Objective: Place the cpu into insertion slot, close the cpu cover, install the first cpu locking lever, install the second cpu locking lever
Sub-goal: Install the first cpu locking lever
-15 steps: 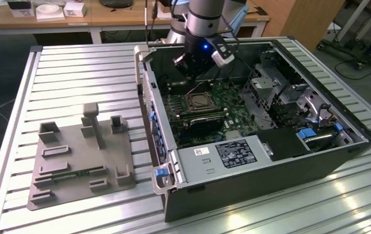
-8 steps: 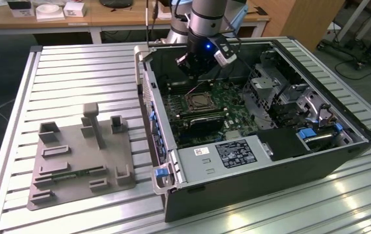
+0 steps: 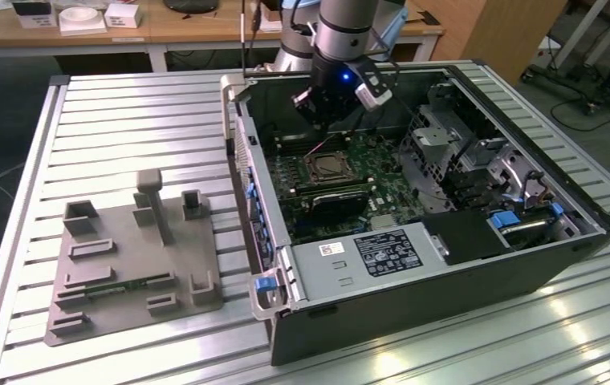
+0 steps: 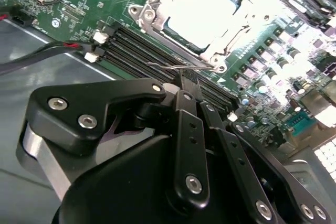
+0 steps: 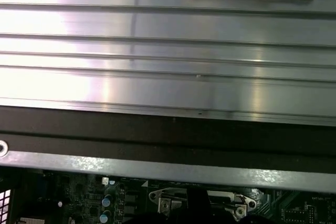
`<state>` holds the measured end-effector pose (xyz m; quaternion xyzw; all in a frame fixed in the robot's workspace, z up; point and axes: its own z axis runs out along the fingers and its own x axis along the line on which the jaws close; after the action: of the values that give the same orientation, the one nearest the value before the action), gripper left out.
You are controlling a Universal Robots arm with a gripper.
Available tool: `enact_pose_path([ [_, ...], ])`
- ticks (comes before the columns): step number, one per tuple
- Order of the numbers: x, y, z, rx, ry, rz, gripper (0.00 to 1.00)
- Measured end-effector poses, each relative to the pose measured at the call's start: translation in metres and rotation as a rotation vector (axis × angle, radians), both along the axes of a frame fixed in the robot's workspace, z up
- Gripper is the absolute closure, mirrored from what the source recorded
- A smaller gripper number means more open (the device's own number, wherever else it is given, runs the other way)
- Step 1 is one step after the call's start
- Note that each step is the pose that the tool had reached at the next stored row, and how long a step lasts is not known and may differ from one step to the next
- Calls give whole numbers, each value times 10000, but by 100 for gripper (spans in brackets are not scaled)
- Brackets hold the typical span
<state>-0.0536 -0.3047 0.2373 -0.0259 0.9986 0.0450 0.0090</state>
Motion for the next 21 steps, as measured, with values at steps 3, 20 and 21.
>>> enact_pose_path([
  [3, 33, 1, -7, 90, -1, 0, 89],
  [20, 124, 2, -96, 133, 0, 1, 89],
  [21, 128, 2, -100, 134, 0, 1, 89],
])
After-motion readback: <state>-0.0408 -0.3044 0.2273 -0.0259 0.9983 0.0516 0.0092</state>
